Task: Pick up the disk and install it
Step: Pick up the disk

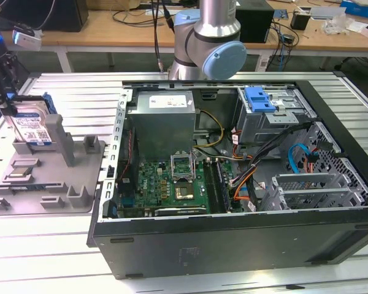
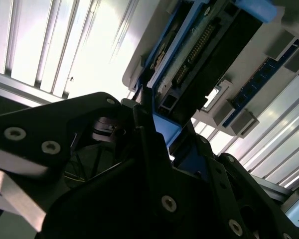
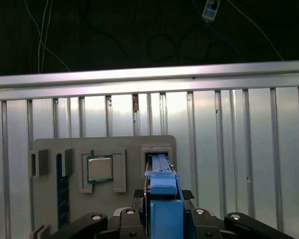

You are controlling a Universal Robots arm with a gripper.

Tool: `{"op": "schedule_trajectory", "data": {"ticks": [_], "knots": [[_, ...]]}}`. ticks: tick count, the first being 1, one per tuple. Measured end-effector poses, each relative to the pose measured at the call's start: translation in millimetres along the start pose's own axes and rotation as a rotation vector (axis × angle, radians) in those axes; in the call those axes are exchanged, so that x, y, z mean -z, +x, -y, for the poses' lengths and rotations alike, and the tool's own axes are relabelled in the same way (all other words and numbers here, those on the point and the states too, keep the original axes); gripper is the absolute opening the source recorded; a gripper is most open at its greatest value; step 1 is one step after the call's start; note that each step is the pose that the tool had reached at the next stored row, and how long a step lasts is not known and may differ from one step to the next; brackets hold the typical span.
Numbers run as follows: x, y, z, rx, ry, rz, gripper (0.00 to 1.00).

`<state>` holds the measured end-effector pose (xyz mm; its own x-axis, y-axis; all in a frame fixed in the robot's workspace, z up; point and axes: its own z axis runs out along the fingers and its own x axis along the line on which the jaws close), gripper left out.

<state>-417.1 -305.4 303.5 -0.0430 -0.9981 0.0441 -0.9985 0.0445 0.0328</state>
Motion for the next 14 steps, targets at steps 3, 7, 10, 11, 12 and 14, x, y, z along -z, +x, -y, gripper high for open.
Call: {"op": "schedule_trajectory", "data": {"ticks": [3,7,10,11,12,14], "knots": [[2.9,0.1,-0.1,0.0,0.0,0.0,0.37],[5.7,0.2,-0.2,0.0,0.0,0.0,0.37],[8.4,0.4,-0.3,0.0,0.0,0.0,0.37],[9.2,0.4,-0.3,0.0,0.0,0.0,0.37],[10.0,0.4,-0.3,0.0,0.0001,0.0,0.37],[13.3,0.6,-0.4,0.0,0.0,0.0,0.37]]}}
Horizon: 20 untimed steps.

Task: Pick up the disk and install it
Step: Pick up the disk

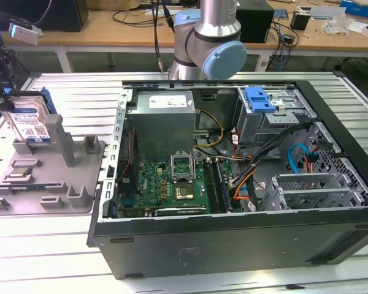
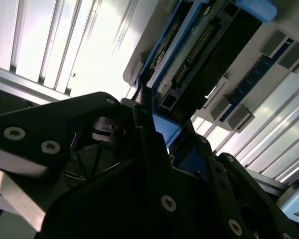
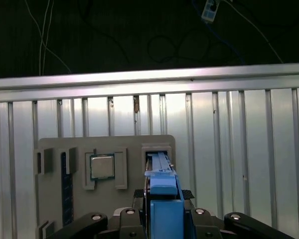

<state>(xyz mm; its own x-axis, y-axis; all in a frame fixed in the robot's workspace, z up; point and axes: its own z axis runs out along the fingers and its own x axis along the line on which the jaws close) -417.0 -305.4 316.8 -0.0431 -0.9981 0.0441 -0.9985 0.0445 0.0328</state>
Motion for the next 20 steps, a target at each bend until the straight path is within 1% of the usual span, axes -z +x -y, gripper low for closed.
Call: {"op": "schedule_trajectory", "data": {"ticks": [6,14,20], "knots": [[7.8,0.3,-0.3,0.0,0.0,0.0,0.37],[14.4,0.5,-0.5,0.0,0.0,0.0,0.37],[22.8,0.8,-0.8,0.0,0.0,0.0001,0.37]]}}
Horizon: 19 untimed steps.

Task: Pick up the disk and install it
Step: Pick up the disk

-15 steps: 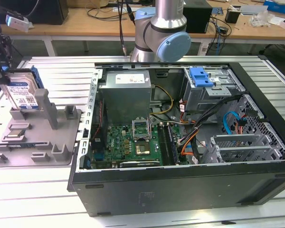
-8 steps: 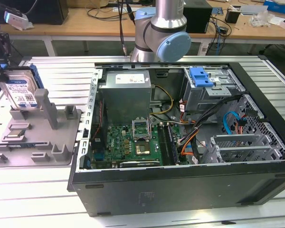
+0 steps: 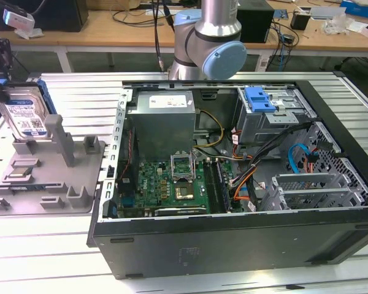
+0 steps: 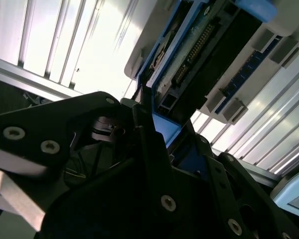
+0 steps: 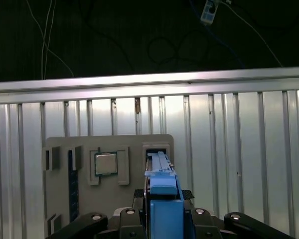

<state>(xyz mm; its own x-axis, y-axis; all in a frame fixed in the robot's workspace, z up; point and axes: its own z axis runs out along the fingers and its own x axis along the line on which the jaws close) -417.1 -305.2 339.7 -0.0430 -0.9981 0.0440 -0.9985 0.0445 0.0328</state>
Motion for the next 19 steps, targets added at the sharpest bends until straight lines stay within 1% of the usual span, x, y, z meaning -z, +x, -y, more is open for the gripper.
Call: {"op": "schedule_trajectory", "data": {"ticks": [3,9,10,15,19], "knots": [[7.5,0.3,-0.2,0.0,0.0,-0.0001,0.37],[16.8,0.7,-0.5,0.0,0.0,-0.0001,0.37],[19.3,0.8,-0.6,0.0,0.0,-0.0001,0.37],[36.4,1.6,-0.9,0.0,0.0,-0.0001,0.37],[44.5,1.9,-1.1,0.0,0.0001,-0.0001,0.37]]}}
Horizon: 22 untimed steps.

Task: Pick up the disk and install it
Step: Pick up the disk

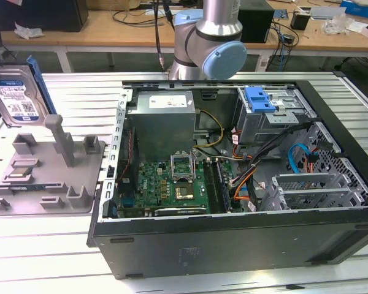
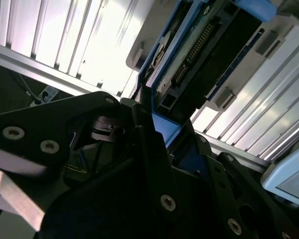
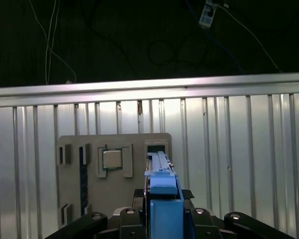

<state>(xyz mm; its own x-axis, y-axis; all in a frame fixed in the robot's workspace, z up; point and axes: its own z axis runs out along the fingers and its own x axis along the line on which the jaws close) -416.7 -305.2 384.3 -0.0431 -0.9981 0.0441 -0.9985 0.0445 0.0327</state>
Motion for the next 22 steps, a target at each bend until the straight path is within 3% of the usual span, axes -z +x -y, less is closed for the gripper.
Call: {"op": "schedule_trajectory", "data": {"ticks": [2,5,7,22], "knots": [[3.9,0.2,-0.1,0.0,0.0,0.0,0.37],[21.3,0.9,-0.3,0.0,0.0,0.0,0.37],[29.0,1.3,-0.4,0.0,-0.0001,0.0,0.37],[65.3,2.8,0.0,0.0,-0.0001,0.0,0.37]]}}
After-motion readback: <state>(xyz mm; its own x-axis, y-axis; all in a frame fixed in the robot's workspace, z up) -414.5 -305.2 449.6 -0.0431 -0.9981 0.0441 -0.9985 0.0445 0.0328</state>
